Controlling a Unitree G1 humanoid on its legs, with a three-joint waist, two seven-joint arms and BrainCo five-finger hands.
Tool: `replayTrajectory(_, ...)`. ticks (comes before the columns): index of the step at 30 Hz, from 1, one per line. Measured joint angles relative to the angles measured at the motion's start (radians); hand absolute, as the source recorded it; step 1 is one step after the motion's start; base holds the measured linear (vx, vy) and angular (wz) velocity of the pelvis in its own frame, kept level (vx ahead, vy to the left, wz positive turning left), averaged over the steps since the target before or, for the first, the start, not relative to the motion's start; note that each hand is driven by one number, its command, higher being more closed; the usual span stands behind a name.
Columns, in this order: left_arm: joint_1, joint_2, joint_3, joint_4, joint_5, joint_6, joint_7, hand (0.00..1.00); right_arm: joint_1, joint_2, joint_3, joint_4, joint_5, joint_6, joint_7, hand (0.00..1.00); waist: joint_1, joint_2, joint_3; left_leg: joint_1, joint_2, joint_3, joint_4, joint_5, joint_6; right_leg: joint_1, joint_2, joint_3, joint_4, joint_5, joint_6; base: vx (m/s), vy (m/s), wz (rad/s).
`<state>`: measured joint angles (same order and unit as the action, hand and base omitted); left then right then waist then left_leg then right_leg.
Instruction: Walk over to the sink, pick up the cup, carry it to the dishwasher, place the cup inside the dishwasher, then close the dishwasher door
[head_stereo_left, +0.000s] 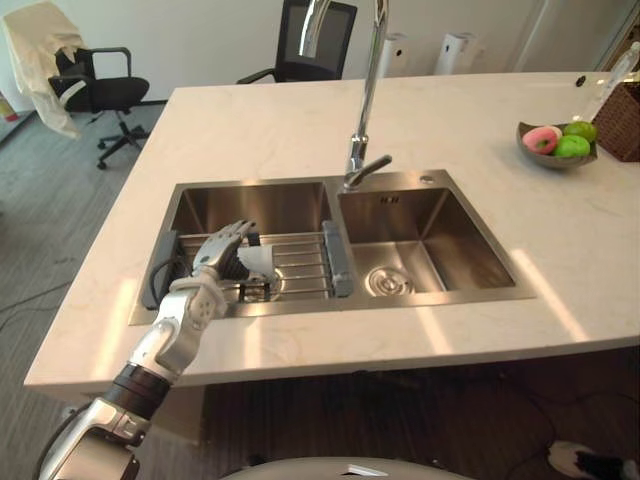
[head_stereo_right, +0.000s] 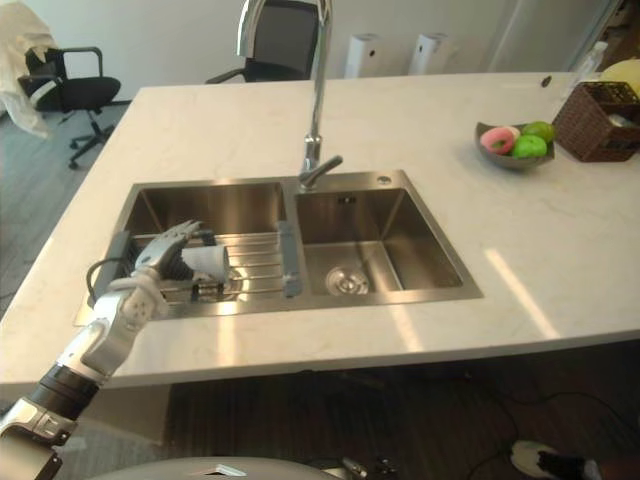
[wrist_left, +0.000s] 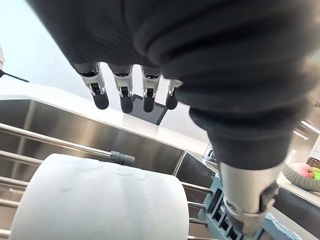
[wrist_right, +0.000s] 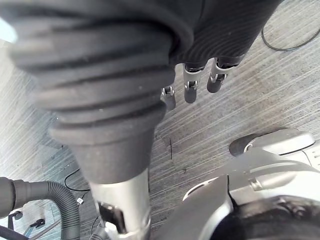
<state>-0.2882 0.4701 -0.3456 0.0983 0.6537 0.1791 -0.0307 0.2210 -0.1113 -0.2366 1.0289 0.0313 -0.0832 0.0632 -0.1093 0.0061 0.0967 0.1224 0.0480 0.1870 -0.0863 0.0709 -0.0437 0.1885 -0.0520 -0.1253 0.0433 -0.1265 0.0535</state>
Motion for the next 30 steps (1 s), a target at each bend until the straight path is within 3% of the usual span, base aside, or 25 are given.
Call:
replayTrajectory(8,-0.023,0.003,0.026,0.018,0.03,0.036,-0.022,0.0,-0.001,-0.002,0.0,-0.001,0.0,0.017,0.001,0.0,-0.015,0.009,0.007,0.01,-0.003,-0.007,0.0,-0.001,0.001,0.019,0.0,-0.006,-0.008,0.002,-0.001,-0.01,-0.005,0.01)
replayTrajectory(17,-0.047,0.004,0.031,0.087,0.077,0.04,-0.086,0.0,-0.001,-0.011,0.001,-0.003,0.0,0.027,0.016,0.0,-0.032,0.017,0.018,0.015,-0.003,-0.005,0.0,-0.006,0.002,0.021,-0.001,0.001,-0.016,0.002,0.0,-0.04,-0.005,-0.02)
replayTrajectory(30,-0.055,0.024,0.009,0.164,0.119,0.037,-0.109,0.0,-0.002,-0.016,0.027,-0.032,-0.036,0.021,-0.022,0.0,-0.055,0.019,0.026,0.009,-0.004,-0.001,0.0,-0.011,-0.001,0.02,0.003,0.004,-0.019,0.003,0.0,0.0,-0.002,0.0)
